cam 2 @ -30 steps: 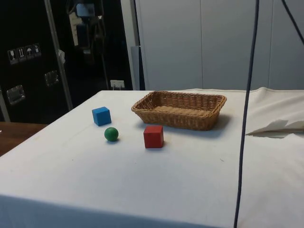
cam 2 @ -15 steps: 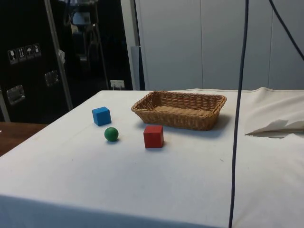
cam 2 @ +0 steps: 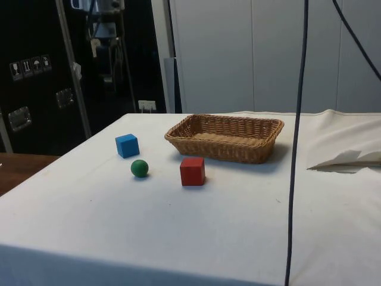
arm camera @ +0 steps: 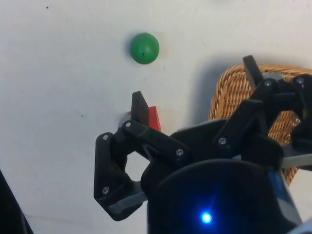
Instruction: Place all non-red objects into the basket.
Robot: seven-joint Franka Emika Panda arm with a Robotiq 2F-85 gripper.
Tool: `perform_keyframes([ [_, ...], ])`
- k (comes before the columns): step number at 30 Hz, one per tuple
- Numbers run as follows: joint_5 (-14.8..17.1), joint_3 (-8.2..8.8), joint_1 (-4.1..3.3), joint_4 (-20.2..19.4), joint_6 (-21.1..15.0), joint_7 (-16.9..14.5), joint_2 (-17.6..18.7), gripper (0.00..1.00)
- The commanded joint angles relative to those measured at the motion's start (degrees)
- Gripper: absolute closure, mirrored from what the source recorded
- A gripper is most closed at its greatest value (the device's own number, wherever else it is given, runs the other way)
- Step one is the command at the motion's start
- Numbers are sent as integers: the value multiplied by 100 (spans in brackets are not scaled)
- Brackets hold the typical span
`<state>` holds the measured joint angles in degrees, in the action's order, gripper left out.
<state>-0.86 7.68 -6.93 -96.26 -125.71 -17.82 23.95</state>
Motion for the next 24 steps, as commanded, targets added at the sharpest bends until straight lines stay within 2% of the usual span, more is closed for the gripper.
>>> perform_keyframes([
  [1,23,0,6,0,-11,-52,11,0],
  [2,86,-34,34,-23,-92,-149,23,0],
  [5,155,-40,40,-34,-126,-367,63,0],
  [7,183,-40,40,-34,-138,-476,80,0],
  [8,132,0,11,-6,-46,-390,74,0],
  [9,218,-40,40,-34,-155,-590,109,0],
  [17,281,-40,40,-46,-223,-974,201,0],
  [18,235,0,11,-17,-143,-905,201,0],
  [19,286,-34,40,-52,-235,-1026,212,0],
  [24,338,-29,63,-23,-286,-1324,309,0],
])
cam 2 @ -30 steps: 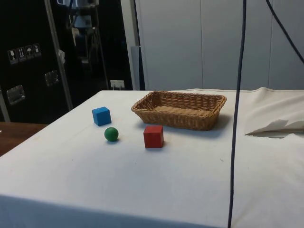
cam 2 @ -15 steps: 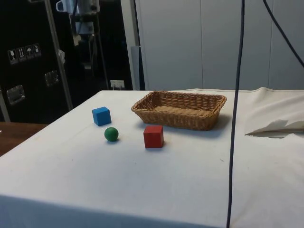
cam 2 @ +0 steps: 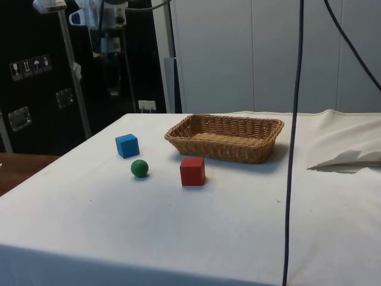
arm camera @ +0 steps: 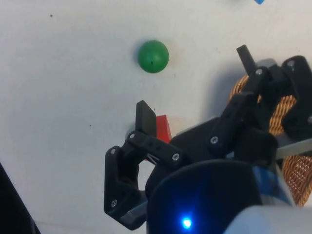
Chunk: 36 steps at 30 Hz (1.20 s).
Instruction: Place all non-red objects into the basket.
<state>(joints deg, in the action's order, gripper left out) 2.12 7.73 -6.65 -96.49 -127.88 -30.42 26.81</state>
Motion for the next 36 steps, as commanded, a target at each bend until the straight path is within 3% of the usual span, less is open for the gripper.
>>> perform_keyframes([
  [1,46,-29,34,6,-80,-103,40,0],
  [4,11,6,17,11,-69,-178,69,0],
  [12,46,-11,69,69,-264,-636,292,0],
  [13,11,23,34,40,-218,-544,241,0],
  [14,52,-6,74,74,-286,-682,321,0],
  [19,69,17,115,155,-372,-940,504,0],
  [21,92,34,126,201,-395,-1026,567,0],
  [22,52,69,80,155,-367,-945,516,0],
  [23,103,46,132,223,-401,-1077,607,0],
  [29,229,109,178,418,-418,-1381,842,0],
  [30,201,149,132,384,-390,-1324,802,0],
  [31,252,120,183,447,-418,-1432,877,0],
  [36,355,155,195,619,-413,-1702,1066,0],
])
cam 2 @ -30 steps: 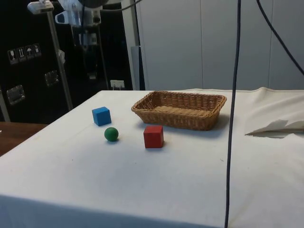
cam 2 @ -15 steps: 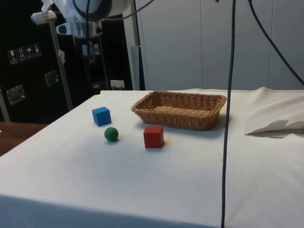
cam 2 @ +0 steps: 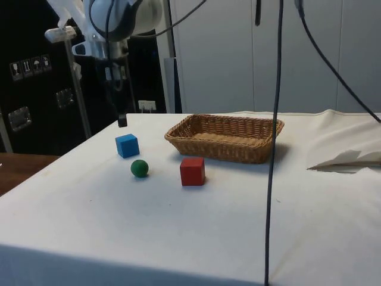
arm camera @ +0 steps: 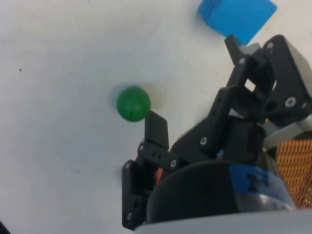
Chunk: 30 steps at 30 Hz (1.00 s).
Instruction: Place all non-red objects into the basket.
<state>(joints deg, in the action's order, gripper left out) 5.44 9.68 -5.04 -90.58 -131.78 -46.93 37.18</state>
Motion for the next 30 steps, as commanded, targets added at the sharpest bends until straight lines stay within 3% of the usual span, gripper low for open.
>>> perform_keyframes([
  [1,29,-40,40,52,-29,-97,57,0],
  [4,6,0,17,74,0,-120,86,0],
  [5,40,-40,63,126,-29,-218,143,0],
  [11,103,-29,103,315,-29,-533,367,0],
  [12,80,11,63,264,-6,-453,309,0],
  [13,138,-17,109,367,-29,-630,424,0],
  [18,229,29,126,498,-29,-905,590,0],
  [19,246,34,126,521,-29,-945,613,0],
  [20,212,63,80,458,-6,-837,544,0],
  [21,246,34,126,521,-29,-945,613,0],
  [23,281,46,149,573,-29,-1054,682,0],
  [28,367,120,166,659,-23,-1192,796,0],
  [29,350,149,132,619,-6,-1163,762,0],
  [30,378,132,172,670,-23,-1209,819,0],
])
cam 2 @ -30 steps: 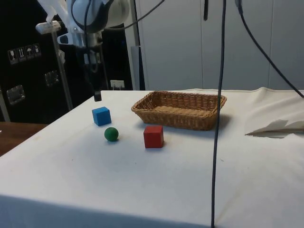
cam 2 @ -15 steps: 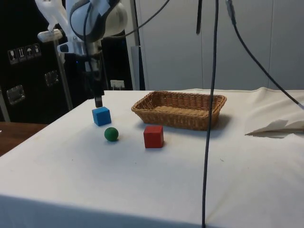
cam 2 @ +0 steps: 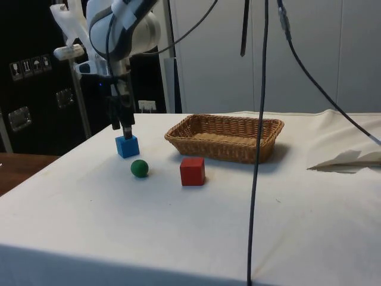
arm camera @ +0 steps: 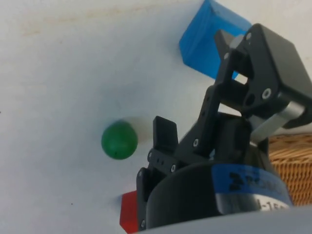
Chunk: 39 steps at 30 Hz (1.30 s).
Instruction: Place all non-red objects into the basket.
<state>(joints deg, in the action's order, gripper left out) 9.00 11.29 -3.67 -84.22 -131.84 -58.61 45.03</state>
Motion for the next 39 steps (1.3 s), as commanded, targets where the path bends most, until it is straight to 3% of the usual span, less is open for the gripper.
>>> perform_keyframes([
  [1,34,-23,46,52,-17,-57,57,0],
  [7,178,52,92,189,-6,-212,223,0],
  [8,172,92,52,143,0,-189,183,0],
  [9,201,69,97,218,-6,-235,258,0],
  [14,298,143,115,424,6,-315,464,0],
  [15,281,166,74,355,0,-281,407,0],
  [16,315,160,115,458,6,-327,504,0],
  [23,418,195,160,699,6,-401,762,0],
  [24,401,223,120,642,0,-367,722,0],
  [25,435,206,160,722,11,-418,791,0],
  [28,504,241,172,825,17,-464,888,0],
  [32,533,281,138,808,6,-458,894,0],
  [39,544,275,149,825,17,-464,905,0],
])
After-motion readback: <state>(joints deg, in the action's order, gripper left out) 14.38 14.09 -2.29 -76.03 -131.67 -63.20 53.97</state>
